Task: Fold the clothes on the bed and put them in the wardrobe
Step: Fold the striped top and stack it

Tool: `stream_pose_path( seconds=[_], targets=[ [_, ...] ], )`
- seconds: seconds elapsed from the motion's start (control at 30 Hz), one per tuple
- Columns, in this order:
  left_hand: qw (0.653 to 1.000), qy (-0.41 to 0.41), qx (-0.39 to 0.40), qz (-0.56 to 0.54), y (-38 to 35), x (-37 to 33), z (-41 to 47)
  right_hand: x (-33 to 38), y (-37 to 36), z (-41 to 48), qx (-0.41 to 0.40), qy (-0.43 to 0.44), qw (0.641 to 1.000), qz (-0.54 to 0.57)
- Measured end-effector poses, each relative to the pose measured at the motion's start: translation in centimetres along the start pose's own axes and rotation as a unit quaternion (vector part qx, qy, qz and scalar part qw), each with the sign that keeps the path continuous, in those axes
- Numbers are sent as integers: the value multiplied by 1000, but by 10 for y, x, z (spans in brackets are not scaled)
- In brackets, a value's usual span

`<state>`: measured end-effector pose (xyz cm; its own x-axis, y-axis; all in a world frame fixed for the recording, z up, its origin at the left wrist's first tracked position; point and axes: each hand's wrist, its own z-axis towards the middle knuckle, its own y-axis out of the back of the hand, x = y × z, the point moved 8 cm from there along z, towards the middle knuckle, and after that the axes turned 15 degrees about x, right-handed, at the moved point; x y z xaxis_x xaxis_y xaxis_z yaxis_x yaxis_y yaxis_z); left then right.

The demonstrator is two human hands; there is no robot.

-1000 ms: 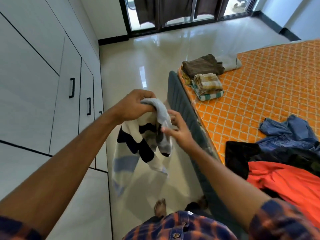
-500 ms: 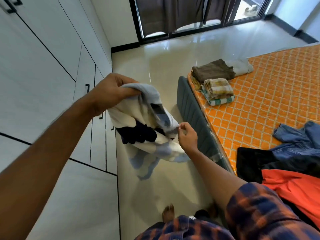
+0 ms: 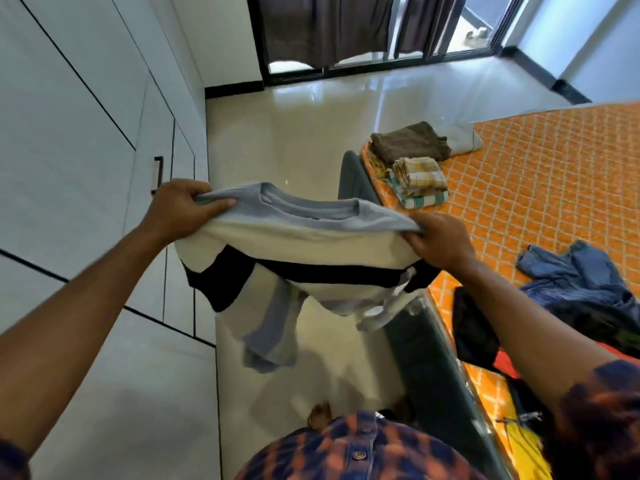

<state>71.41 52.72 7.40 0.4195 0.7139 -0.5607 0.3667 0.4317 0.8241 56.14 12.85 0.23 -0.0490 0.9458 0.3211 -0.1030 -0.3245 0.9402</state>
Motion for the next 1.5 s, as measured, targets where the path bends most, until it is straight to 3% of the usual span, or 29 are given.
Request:
stream_pose_path(
  seconds=[0.1, 0.2, 0.33, 0.4, 0.47, 0.53, 0.6, 0.67, 0.73, 0.8, 0.87, 1.0, 1.07, 1.23, 1.4, 1.5],
  targets=[
    [998, -42, 32, 32, -21, -17, 6, -37, 10, -21, -83, -136, 983, 90],
    [991, -68, 59, 94, -35, -17, 9, -55, 12, -63, -157, -246, 940, 178],
    [979, -93, -1, 180, -32, -19, 12, -50, 9, -100, -187, -324, 918, 132],
    [969, -62, -54, 234, -34, -20, 9, -44, 15, -112, -172, -362, 912, 87],
    [965, 18, -89, 247, -38, -20, 2, -43, 11, -119, -127, -408, 901, 71],
    [971, 104, -100, 192, -46, -19, -8, -40, 0, -125, -128, -432, 879, 155],
    [973, 176, -103, 103, -59, -14, -16, -30, -13, -125, -213, -410, 809, 364],
    [964, 213, -117, -108, -78, -6, -18, -18, -22, -125, -311, -368, 677, 556],
    [895, 193, -158, -369, -105, -8, -17, -8, -20, -124, -383, -323, 578, 644],
    [840, 141, -211, -479, -119, -23, -16, -5, -3, -128, -440, -275, 542, 661],
    [850, 69, -212, -478, -127, -58, -13, -16, 16, -144, -486, -245, 549, 634],
    [885, -2, -220, -410, -136, -122, -3, -54, 40, -193, -510, -265, 615, 541],
    [882, -44, -237, -404, -142, -155, 6, -44, 66, -214, -520, -276, 646, 486],
    [887, -129, -248, -367, -164, -220, 42, -73, 91, -265, -568, -259, 679, 387],
    [892, -70, -137, -425, -238, -270, 117, -152, 77, -297, -607, -306, 611, 405],
    [904, -74, -97, -409, -283, -330, 175, -204, 87, -308, -631, -306, 624, 345]
  ],
)
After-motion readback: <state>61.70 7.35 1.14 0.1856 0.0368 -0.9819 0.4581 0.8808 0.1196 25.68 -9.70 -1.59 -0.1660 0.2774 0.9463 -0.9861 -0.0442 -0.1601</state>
